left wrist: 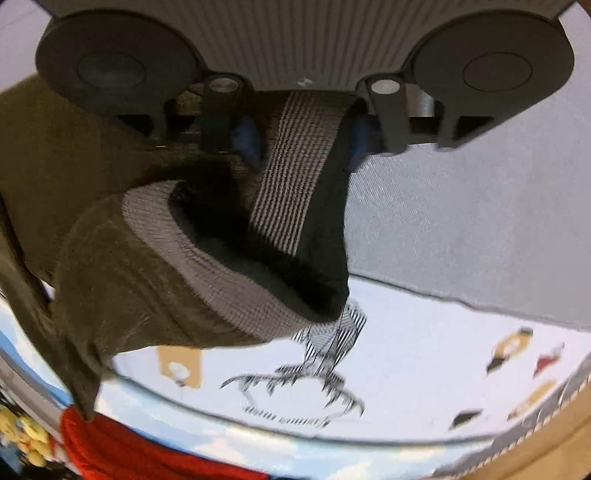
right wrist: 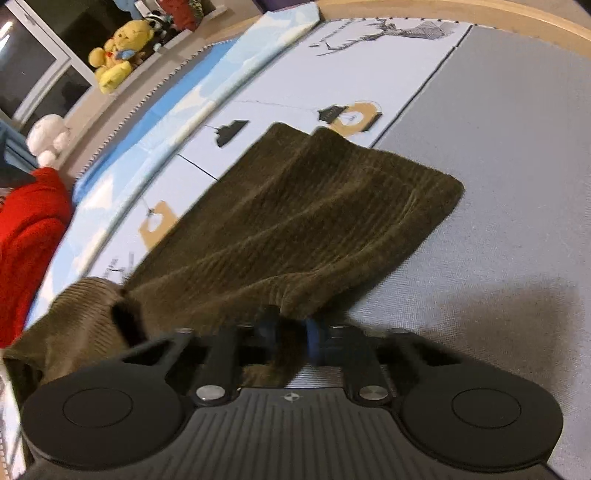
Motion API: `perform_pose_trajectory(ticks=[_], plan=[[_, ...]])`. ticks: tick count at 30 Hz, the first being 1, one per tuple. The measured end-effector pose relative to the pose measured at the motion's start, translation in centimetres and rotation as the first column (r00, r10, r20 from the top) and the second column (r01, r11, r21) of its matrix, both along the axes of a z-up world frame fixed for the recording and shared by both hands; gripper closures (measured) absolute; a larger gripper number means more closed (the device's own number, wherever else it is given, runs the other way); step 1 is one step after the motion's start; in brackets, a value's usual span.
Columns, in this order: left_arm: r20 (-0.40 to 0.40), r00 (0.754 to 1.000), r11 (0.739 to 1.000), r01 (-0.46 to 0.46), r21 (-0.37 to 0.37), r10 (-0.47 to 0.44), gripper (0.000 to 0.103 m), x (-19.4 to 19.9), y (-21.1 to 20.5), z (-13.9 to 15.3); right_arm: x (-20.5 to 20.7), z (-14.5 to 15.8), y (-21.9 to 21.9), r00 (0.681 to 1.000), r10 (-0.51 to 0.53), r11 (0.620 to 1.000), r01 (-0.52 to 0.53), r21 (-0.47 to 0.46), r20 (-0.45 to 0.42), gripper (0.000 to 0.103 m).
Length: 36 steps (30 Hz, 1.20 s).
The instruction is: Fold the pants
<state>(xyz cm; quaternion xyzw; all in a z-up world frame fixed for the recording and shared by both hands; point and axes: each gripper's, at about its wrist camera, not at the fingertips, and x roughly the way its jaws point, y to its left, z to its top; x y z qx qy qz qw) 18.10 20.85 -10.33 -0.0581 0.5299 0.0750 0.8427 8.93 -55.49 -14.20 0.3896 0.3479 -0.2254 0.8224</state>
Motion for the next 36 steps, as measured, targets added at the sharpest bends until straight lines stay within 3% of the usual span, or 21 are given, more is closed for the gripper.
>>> perform_pose_trajectory(ticks=[1,8,13,15,17,18,19,21,22,23,25,26,28,29,35,36], plan=[[0.019,1.0,0.999,0.015,0.036,-0.016,0.086,-0.4,-0.1,0.6,-0.3,0.5,0.0,1.0,-0.001,1.0,0.001,-0.002,0.018,0.091],[0.157,0.978,0.991,0.135,0.014,-0.135,0.09,-4.8,0.1,4.8,-3.9,5.6,1.0,0.995,0.026,0.999,-0.022,-0.045,0.099,0.092],[0.181,0.973,0.988,0.152,-0.022,-0.146,0.093,-8.1,1.9,7.2,-8.9,7.8,0.5,1.0,-0.009,0.998,0.01,-0.056,0.029,0.093],[0.141,0.98,0.989,0.144,-0.036,-0.138,0.094,-9.4,3.3,7.4,-11.3,8.0,-0.2,0.999,-0.018,0.999,0.016,-0.047,-0.04,0.093],[0.005,0.991,0.988,0.135,-0.071,-0.135,0.094,-10.1,4.8,5.8,-13.2,6.7,-0.9,0.987,0.003,1.0,-0.006,-0.014,-0.16,0.093],[-0.076,0.984,0.985,0.156,-0.078,-0.161,0.098,-10.4,5.2,4.7,-14.0,5.5,-1.4,0.972,0.02,0.999,-0.013,0.03,-0.236,0.092],[-0.135,0.973,0.983,0.18,-0.044,-0.185,0.103,-10.5,5.2,3.9,-14.7,4.4,-1.8,0.955,0.033,0.997,-0.012,0.075,-0.293,0.092],[-0.203,0.959,0.969,0.222,0.108,-0.198,0.103,-10.6,5.1,3.1,-16.1,2.4,-3.1,0.926,0.037,0.984,0.031,0.174,-0.375,0.09],[-0.208,0.961,0.972,0.209,0.106,-0.183,0.103,-10.5,5.6,3.0,-16.5,1.9,-3.6,0.922,0.03,0.979,0.051,0.197,-0.386,0.086],[-0.197,0.968,0.984,0.169,0.058,-0.155,0.102,-10.2,6.2,3.3,-16.9,1.9,-4.3,0.926,0.011,0.976,0.072,0.204,-0.378,0.083],[-0.139,0.984,0.993,0.112,-0.028,-0.115,0.087,-9.7,6.9,4.4,-17.3,2.4,-5.3,0.936,-0.043,0.979,0.11,0.174,-0.349,0.077],[-0.113,0.987,0.993,0.107,-0.052,-0.113,0.081,-9.5,6.8,4.9,-17.5,2.7,-5.9,0.939,-0.079,0.978,0.138,0.157,-0.333,0.074],[-0.077,0.987,0.987,0.135,-0.092,-0.142,0.058,-9.0,5.7,5.6,-17.9,2.8,-7.0,0.941,-0.148,0.971,0.197,0.135,-0.304,0.055],[-0.07,0.984,0.983,0.153,-0.104,-0.161,0.057,-8.7,5.0,5.6,-17.9,2.6,-7.6,0.936,-0.177,0.966,0.225,0.131,-0.303,0.053],[-0.046,0.973,0.972,0.222,-0.071,-0.226,0.051,-7.8,1.8,5.7,-17.6,0.3,-8.2,0.902,-0.21,0.951,0.278,0.135,-0.378,0.056],[-0.038,0.975,0.974,0.216,-0.063,-0.219,0.051,-7.6,1.2,5.7,-17.4,0.4,-8.1,0.899,-0.205,0.959,0.265,0.106,-0.386,0.07]])
